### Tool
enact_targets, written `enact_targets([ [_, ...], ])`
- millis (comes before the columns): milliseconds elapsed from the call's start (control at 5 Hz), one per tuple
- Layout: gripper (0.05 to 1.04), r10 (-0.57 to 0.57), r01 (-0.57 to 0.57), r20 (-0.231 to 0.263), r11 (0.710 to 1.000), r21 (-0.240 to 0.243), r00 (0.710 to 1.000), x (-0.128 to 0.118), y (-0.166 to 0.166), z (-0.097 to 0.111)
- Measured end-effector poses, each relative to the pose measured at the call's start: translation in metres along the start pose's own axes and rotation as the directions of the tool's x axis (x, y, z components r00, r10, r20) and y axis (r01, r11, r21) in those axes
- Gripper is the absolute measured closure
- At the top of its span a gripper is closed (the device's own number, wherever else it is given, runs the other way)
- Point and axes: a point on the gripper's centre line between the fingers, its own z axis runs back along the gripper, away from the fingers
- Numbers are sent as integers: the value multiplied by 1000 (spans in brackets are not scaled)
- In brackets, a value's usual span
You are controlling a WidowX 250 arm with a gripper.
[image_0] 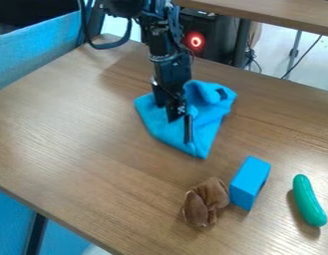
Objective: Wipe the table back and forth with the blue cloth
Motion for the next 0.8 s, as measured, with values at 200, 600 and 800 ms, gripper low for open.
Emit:
enact_targets([
  [200, 83, -65, 65, -7, 997, -38, 998, -5, -33, 0],
  [600, 83, -87, 86, -9, 996, -31, 996, -3, -39, 2],
  [800, 83, -48, 48, -5, 999, 5, 999, 6, -11, 0],
])
